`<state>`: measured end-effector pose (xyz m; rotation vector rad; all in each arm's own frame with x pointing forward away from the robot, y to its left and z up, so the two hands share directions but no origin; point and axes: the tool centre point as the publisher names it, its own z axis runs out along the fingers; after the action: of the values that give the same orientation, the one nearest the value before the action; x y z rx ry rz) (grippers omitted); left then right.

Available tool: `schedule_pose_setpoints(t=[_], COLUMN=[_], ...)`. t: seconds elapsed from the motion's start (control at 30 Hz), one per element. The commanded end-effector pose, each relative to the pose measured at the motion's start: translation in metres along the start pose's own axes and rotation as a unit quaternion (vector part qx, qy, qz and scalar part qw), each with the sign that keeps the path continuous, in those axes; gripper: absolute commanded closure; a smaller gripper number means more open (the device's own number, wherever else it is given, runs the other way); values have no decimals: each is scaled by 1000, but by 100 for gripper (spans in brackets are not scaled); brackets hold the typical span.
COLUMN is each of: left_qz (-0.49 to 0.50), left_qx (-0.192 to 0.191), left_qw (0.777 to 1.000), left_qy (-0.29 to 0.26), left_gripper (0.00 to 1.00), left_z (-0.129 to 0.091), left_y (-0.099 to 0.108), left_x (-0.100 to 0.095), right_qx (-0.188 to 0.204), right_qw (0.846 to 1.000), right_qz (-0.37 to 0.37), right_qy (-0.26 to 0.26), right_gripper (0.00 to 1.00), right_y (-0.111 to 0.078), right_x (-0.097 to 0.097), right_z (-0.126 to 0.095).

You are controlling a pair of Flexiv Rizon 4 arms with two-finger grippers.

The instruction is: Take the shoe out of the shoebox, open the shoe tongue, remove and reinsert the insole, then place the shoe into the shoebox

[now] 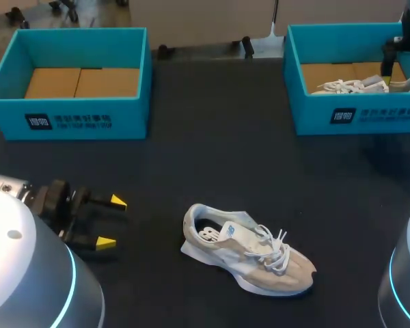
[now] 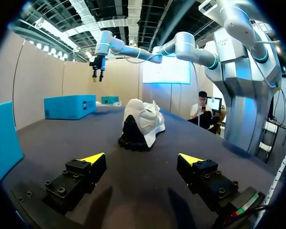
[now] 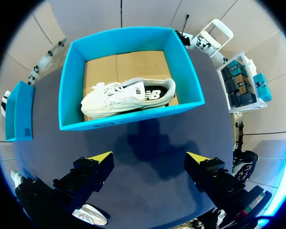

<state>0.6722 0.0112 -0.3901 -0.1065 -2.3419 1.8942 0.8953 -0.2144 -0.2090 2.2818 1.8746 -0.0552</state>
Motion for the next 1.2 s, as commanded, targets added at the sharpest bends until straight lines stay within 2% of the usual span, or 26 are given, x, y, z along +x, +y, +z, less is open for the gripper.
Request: schedule_pose_setpoints(t=[0.03, 0.17, 0.6, 1.0, 1.2], left_qz=[-1, -1, -11, -14, -8], left_qx=[2, 8, 22, 22, 45], left_qw=[1000, 1000, 999, 999, 997], left_qy=[-5, -4, 27, 30, 67], left_gripper=[0, 0, 0, 0, 0], left_z=[2, 7, 44, 45, 63], left_y=[2, -1, -10, -10, -7], left_x=[-2, -7, -23, -24, -37], right_qx=[-1, -1, -1, -1, -1], right_qw=[1000, 1000, 1000, 1000, 1000], right_qz=[0, 0, 0, 0, 0], right_qy=[0, 0, 0, 0, 0], right_gripper=[0, 0, 0, 0, 0], right_y=[-1, -1, -1, -1, -1], right_x=[0, 0, 0, 0, 0], right_z=[0, 0, 0, 0, 0])
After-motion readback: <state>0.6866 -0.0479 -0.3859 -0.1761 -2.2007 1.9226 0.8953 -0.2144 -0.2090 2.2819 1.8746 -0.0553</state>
